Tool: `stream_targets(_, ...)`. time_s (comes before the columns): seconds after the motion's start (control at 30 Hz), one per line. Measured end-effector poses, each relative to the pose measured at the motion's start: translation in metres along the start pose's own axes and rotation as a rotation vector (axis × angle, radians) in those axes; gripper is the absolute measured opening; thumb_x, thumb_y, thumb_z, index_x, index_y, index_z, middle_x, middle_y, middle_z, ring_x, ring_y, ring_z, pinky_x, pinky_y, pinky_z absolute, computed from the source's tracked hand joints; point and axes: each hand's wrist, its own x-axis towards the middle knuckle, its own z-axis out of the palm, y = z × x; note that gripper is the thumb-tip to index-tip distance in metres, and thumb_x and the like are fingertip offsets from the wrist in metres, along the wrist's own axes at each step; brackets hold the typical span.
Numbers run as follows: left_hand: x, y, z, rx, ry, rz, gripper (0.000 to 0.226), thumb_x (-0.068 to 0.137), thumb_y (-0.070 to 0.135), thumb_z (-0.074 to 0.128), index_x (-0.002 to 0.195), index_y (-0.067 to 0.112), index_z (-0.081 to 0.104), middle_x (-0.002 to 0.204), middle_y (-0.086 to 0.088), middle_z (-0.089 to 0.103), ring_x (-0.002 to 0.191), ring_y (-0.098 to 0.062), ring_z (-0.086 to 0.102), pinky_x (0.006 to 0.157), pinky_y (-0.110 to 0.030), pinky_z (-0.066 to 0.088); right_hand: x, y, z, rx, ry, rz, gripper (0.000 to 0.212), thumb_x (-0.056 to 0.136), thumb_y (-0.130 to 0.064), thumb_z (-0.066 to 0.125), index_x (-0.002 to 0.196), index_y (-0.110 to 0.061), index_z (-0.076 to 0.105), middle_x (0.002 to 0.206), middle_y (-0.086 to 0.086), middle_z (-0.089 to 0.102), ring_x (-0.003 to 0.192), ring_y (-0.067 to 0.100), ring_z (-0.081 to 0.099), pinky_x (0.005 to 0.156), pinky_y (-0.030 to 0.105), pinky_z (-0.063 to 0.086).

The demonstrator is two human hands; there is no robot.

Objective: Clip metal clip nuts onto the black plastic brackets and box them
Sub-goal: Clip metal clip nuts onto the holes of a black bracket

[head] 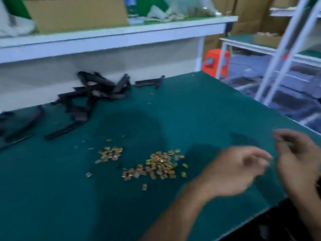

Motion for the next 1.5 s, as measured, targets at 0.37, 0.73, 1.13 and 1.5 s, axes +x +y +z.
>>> stream_targets(0.37, -0.144, -0.092, -0.215, 0.412, 1.167, -0.073, 0.034, 0.093, 0.009, 0.059, 0.08, 0.038, 0.067, 0.063, 0.01, 0.064, 0.047, -0.009, 0.05, 0.045, -0.016, 0.035, -0.018, -0.12, 0.311, -0.135, -1.019, -0.334, 0.03, 0.095, 0.003, 0.054, 0.115, -0.009, 0.074, 0.135, 0.004, 0.059, 0.125, 0.018, 0.056, 0.108, 0.017, 0.038)
stream_targets(0.73, -0.137, -0.098, -0.22, 0.202, 1.152, -0.142, 0.02, 0.082, 0.022, 0.049, 0.078, 0.031, 0.067, 0.048, 0.0, 0.053, 0.041, -0.005, 0.037, 0.043, -0.023, 0.028, -0.01, -0.159, 0.493, -0.386, -0.995, -0.205, 0.053, 0.094, -0.016, 0.054, 0.147, -0.019, 0.054, 0.167, -0.008, 0.008, 0.126, 0.027, 0.055, 0.089, 0.032, 0.047)
stream_targets(1.13, -0.134, -0.101, -0.221, 0.177, 1.095, -0.175, 0.023, 0.087, 0.026, 0.044, 0.083, 0.037, 0.064, 0.046, 0.005, 0.045, 0.041, -0.008, 0.033, 0.047, -0.024, 0.026, 0.002, -0.186, 0.512, -0.463, -0.932, -0.481, 0.015, 0.099, -0.011, 0.051, 0.085, -0.007, 0.051, 0.163, -0.003, 0.013, 0.075, 0.023, 0.059, 0.058, 0.04, 0.046)
stream_targets(1.5, -0.144, -0.094, -0.223, 0.112, 1.325, -0.079, 0.023, 0.103, 0.016, 0.052, 0.095, 0.032, 0.066, 0.066, 0.012, 0.059, 0.056, -0.006, 0.049, 0.054, -0.024, 0.042, -0.034, -0.169, 0.309, 0.656, -0.495, -0.304, 0.051, 0.097, -0.034, 0.065, 0.052, -0.009, 0.069, 0.093, 0.002, 0.078, 0.081, 0.018, 0.072, 0.072, 0.032, 0.051)
